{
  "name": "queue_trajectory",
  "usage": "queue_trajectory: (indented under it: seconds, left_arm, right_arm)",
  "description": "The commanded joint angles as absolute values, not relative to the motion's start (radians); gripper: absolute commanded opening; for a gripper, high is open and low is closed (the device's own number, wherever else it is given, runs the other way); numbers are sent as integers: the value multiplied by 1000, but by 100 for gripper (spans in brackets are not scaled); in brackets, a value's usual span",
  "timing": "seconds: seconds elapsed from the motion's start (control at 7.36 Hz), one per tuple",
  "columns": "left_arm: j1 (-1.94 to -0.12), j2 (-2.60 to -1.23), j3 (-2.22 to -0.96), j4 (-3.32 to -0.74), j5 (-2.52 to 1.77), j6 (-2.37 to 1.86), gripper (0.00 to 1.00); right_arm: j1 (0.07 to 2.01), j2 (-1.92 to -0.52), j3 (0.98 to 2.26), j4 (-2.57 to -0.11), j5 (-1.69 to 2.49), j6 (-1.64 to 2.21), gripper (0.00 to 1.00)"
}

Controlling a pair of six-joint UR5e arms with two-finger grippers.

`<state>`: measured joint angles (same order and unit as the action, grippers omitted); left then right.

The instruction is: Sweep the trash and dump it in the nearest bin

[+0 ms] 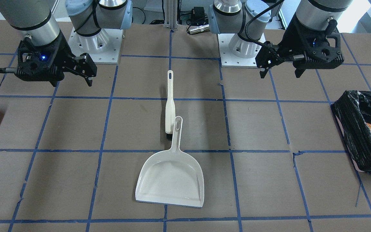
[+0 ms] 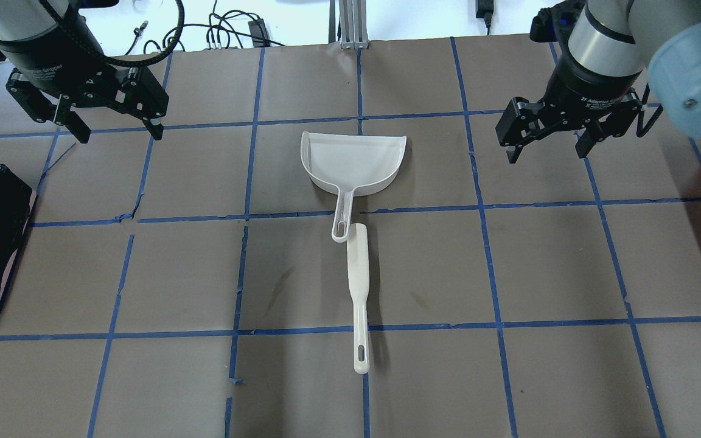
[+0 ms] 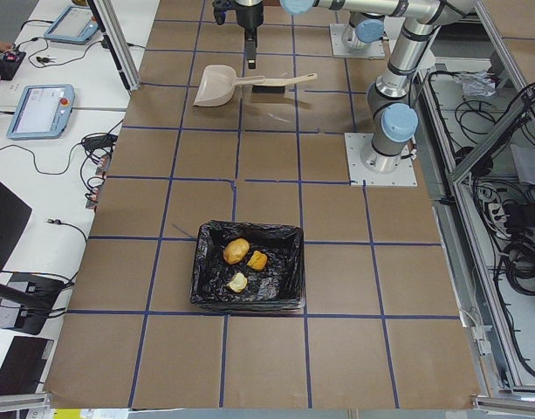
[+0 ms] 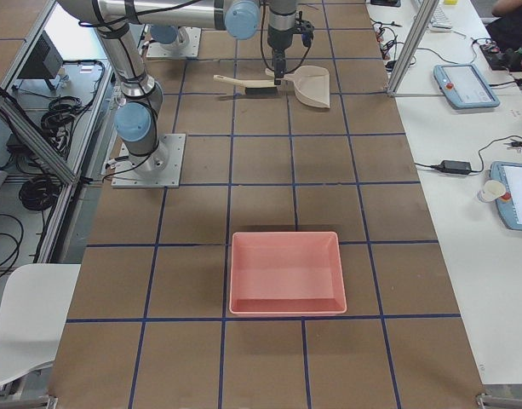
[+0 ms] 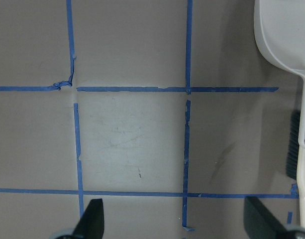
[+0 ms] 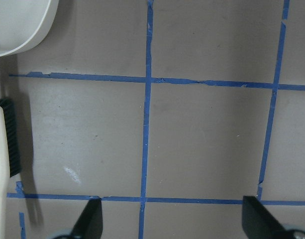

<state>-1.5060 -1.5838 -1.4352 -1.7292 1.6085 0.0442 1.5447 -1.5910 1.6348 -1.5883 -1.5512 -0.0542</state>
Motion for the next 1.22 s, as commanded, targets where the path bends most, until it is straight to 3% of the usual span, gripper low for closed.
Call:
queue_trajectory:
  seconds: [0.0, 1.09]
  left_arm:
    - [-1512, -1585, -1434, -1736, 1605, 37, 100]
    - [-1517, -1585, -1445, -1726, 1603, 35, 100]
  right_arm:
    - [1546, -1595, 1634, -1588, -1512, -32, 100]
    - [1548, -1588, 1635, -1592, -1511, -23, 100]
